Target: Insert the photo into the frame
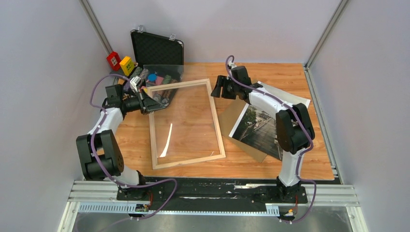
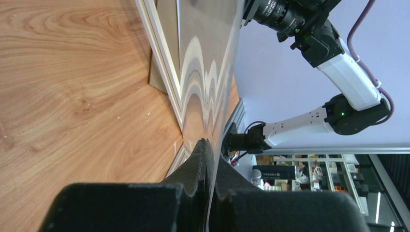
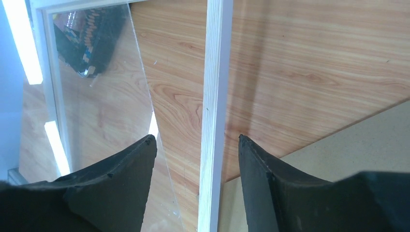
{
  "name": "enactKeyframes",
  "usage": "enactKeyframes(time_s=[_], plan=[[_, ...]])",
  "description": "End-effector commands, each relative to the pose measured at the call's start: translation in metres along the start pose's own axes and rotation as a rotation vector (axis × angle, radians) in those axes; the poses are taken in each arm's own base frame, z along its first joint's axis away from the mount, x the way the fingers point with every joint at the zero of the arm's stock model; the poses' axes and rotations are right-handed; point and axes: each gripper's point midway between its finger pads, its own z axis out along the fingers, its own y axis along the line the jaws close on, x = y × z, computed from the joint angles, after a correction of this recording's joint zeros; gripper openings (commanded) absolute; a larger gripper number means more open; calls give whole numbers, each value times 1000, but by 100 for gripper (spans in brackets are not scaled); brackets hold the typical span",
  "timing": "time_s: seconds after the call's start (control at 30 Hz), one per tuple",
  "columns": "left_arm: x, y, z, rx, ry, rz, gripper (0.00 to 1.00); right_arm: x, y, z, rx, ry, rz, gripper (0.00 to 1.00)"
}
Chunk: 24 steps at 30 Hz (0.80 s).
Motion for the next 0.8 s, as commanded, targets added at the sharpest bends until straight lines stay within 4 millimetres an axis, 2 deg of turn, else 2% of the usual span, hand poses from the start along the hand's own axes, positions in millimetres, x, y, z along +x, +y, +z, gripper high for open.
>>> enactKeyframes(time_s=[0.0,0.33,0.77], plan=[[-5,-16,-5,65,-5,14,0,-26,24,-16,-90,-75,-62,61],[3,-20,-6,80,11,-15,0,-22,20,-15,-91,-67,-70,61],[16,-10,-7,52,33,5,0,-24,24,-21,-115,-72,-77,61]])
